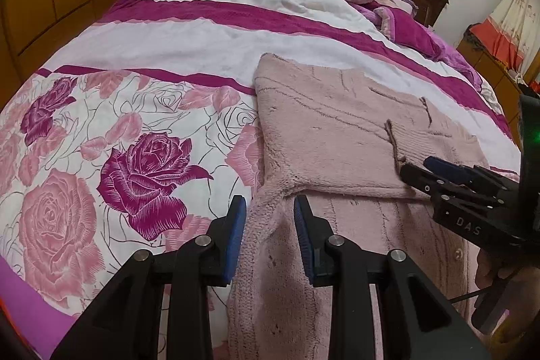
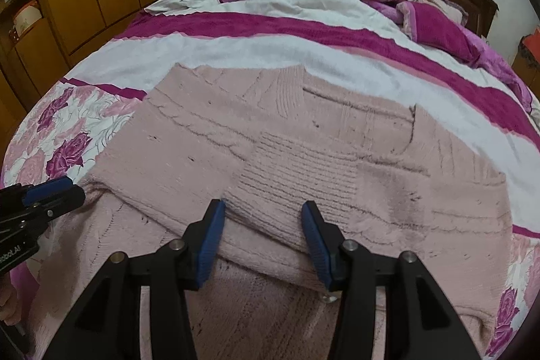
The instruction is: Fold small clothes
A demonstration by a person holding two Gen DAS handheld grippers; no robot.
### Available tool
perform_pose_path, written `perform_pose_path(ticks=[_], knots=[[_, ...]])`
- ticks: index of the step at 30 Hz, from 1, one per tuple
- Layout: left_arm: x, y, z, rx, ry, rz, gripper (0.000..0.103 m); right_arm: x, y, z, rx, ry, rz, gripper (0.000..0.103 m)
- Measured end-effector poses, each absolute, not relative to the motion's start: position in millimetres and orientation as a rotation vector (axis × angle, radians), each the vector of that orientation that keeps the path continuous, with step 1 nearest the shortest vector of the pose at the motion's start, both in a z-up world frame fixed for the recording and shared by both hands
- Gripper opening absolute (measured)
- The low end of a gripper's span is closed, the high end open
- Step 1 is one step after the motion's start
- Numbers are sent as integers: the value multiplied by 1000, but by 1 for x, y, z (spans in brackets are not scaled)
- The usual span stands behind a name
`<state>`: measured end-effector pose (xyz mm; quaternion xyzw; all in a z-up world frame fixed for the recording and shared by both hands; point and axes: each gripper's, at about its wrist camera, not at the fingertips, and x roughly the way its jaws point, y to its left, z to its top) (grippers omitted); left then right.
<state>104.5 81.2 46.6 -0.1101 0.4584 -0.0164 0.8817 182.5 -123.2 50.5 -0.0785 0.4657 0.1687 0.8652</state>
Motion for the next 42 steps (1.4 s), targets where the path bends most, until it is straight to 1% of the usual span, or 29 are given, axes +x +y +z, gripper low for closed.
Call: perform_pose_path(ticks=[28, 42], knots=[[104, 81, 45, -226, 955, -32, 7, 182, -123, 40, -153, 979, 349, 49], [103, 81, 41, -231, 958, -21, 7, 182, -121, 37, -168, 972, 350, 50]])
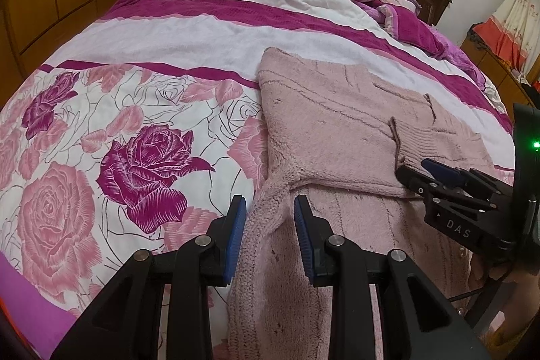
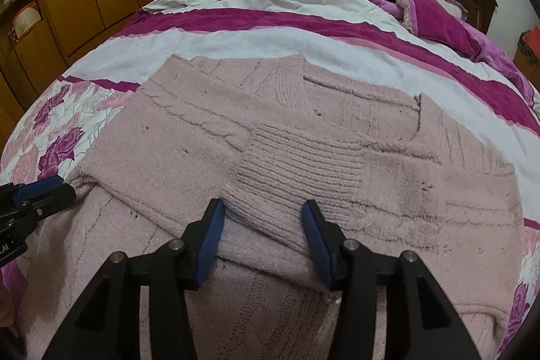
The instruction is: Fold small clothes
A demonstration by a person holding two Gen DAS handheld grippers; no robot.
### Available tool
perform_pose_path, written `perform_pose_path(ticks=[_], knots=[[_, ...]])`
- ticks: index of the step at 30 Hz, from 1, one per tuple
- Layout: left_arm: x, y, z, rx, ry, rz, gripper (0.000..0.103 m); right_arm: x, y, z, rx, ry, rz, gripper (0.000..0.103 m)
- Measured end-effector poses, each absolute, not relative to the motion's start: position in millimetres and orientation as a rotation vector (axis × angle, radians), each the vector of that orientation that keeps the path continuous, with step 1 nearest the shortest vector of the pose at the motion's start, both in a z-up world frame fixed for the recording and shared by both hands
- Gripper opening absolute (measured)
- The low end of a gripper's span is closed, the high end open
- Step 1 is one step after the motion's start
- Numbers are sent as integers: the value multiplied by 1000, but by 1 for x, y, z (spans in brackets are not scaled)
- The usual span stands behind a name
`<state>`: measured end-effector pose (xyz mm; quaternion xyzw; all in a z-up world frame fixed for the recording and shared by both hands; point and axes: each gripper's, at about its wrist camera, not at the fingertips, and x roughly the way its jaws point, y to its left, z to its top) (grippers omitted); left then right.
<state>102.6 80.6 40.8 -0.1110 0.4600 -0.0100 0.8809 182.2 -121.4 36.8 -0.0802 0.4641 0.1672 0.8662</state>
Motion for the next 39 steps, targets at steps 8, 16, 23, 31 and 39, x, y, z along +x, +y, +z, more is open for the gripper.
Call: perform_pose_path(ticks=[8, 16, 23, 31, 39], knots=[[102, 83, 40, -250, 958, -18, 7, 181, -122, 37, -161, 958, 329, 35], [100, 83, 44, -257, 951, -19, 7, 182, -141, 45, -38, 959, 321, 13], [97, 81, 56, -250, 931, -24, 7, 178, -150, 51, 17, 945, 337, 13], [100, 73, 67, -233, 920, -42, 7, 175, -167, 64, 85, 919, 350, 12], [112, 62, 78, -204, 900, -67, 7, 173, -206, 89, 160, 862, 314, 12]])
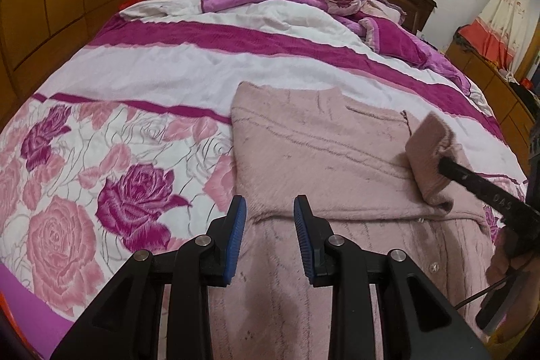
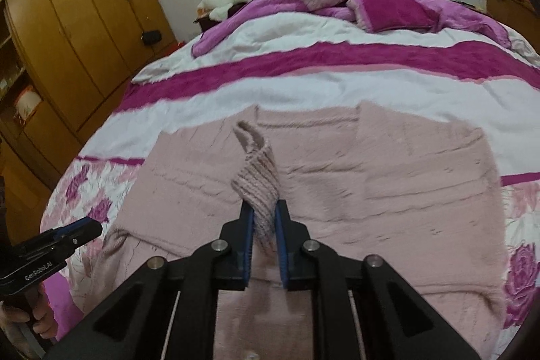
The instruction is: Fold small clothes
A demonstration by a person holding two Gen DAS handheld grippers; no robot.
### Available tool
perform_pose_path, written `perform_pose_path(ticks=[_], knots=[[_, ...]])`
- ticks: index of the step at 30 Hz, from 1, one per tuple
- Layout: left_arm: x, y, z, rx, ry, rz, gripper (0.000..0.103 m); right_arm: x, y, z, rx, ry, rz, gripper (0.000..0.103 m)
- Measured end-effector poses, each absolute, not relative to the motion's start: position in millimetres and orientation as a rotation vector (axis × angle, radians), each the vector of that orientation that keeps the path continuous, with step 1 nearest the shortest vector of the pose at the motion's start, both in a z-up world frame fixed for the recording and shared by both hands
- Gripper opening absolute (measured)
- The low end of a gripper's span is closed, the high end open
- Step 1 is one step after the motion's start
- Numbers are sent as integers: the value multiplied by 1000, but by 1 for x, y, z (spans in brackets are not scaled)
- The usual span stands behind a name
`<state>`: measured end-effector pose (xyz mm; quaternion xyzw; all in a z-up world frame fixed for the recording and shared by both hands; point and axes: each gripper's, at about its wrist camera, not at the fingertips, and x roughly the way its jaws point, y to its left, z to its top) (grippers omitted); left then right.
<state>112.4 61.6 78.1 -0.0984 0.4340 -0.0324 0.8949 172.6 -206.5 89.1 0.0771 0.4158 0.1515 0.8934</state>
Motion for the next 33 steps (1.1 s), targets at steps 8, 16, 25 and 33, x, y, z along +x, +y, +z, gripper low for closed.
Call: perform_pose_path(ticks=[8, 16, 25, 33], knots=[[132, 42, 84, -153, 874, -89, 7, 169, -283, 112, 246, 785, 189, 12], [156, 28, 58, -98, 895, -73, 7, 159, -362, 86, 312, 814, 27, 12], [163, 25, 32, -51, 930, -61, 7, 149, -375, 51, 318, 899, -24, 18], [163, 25, 31, -38, 924, -61, 7, 145, -368, 64, 248, 836, -87, 24]])
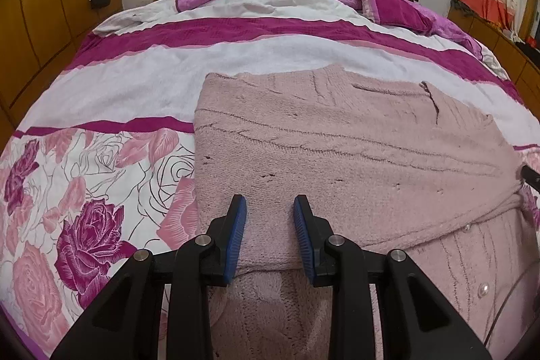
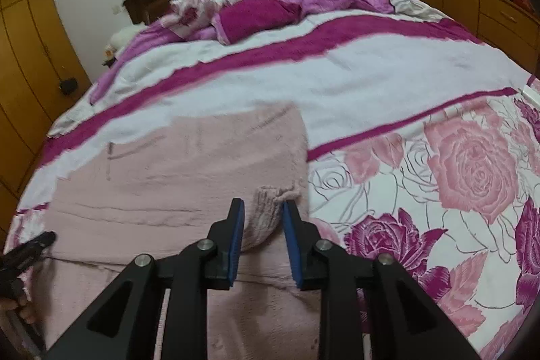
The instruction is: Fold small clothes
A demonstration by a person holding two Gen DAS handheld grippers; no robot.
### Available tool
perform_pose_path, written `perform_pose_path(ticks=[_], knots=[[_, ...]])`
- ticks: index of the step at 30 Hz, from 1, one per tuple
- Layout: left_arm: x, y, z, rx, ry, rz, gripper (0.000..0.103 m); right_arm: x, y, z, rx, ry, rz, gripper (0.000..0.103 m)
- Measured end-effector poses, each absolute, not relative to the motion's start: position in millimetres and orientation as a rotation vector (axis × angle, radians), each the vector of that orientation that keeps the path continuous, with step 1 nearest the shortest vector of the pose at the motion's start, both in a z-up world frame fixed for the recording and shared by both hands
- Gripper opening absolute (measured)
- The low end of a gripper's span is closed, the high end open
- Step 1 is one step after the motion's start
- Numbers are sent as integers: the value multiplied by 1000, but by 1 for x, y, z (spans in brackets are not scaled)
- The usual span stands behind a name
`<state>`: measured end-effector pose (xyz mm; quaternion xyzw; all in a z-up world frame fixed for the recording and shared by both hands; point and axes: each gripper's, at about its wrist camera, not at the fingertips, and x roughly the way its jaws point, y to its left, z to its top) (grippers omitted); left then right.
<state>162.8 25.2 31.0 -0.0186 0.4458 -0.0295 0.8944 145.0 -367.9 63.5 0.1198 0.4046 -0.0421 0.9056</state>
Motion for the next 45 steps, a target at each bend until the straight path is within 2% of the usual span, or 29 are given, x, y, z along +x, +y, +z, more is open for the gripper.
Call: perform_pose_path(ticks=[2, 3, 4, 7, 21, 30, 45], knots=[[162, 26, 31, -33, 925, -66, 7, 150, -375, 47, 260, 879, -116, 24], [162, 27, 32, -34, 927, -68, 7, 151, -380, 40, 274, 893, -123, 32], [161, 27, 33, -36, 929, -70, 7, 151, -385, 34, 299, 897, -120, 34], [156, 29, 39, -36, 936, -77, 7, 146, -399, 33, 414, 886, -96, 34], [70, 27, 94, -36, 907, -157, 7, 53, -359, 122, 266, 813, 55, 37], [0, 15, 122, -8, 894, -248, 7, -25, -324, 149, 151, 848, 171, 40], [-90, 7, 106, 85, 944, -315, 7, -130, -297, 162, 41, 884, 236, 47]])
